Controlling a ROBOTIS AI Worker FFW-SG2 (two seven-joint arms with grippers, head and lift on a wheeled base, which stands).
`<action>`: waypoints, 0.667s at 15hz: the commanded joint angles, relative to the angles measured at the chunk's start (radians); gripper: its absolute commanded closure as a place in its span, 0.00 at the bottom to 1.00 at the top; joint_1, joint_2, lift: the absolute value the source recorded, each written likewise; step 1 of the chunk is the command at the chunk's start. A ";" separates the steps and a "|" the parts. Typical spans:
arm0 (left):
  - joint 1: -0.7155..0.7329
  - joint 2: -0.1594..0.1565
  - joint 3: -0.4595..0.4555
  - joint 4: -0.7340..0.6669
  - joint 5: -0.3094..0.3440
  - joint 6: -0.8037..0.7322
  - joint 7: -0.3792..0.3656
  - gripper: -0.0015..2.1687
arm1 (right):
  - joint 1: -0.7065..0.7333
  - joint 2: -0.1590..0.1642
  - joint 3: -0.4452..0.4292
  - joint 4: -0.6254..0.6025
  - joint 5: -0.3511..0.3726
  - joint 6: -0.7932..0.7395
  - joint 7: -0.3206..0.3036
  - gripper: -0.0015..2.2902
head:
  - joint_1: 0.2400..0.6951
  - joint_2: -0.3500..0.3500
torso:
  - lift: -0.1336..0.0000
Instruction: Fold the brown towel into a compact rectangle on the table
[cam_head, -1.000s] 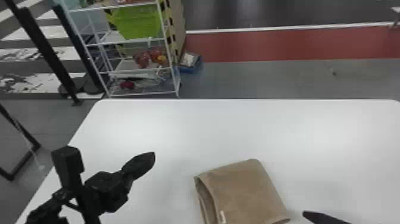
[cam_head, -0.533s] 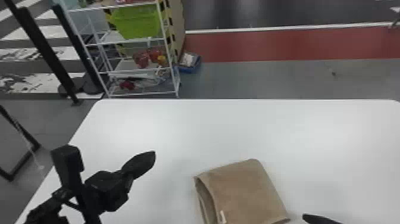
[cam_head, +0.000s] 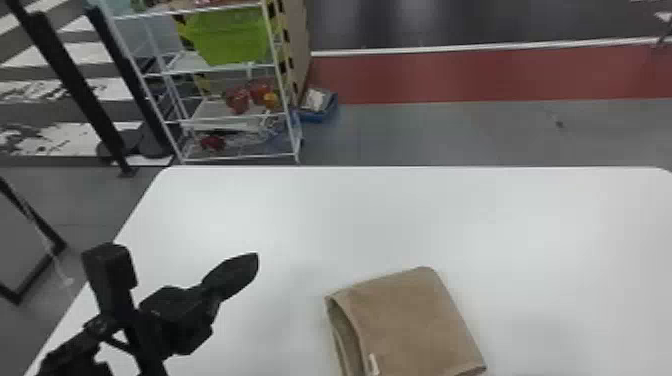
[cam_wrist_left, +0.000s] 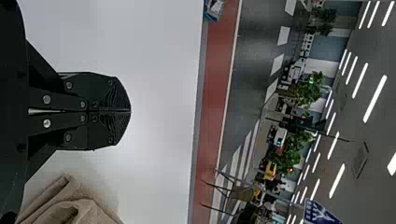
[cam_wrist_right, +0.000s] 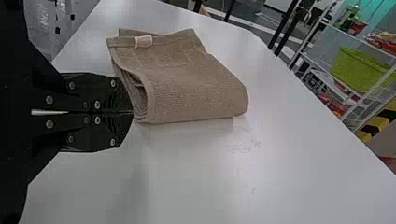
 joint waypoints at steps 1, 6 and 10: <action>0.000 -0.001 0.000 -0.001 -0.001 0.000 -0.001 0.86 | -0.026 0.001 0.029 0.041 0.003 0.002 -0.017 0.89 | 1.00 0.72 | 0.09; 0.009 -0.002 0.003 -0.001 -0.001 0.000 -0.007 0.86 | -0.111 0.001 0.070 0.171 0.011 -0.086 -0.051 0.89 | 1.00 0.75 | 0.09; 0.009 -0.002 0.011 0.002 0.010 -0.003 -0.017 0.86 | -0.190 0.001 0.099 0.236 0.014 -0.153 -0.076 0.89 | 1.00 0.74 | 0.09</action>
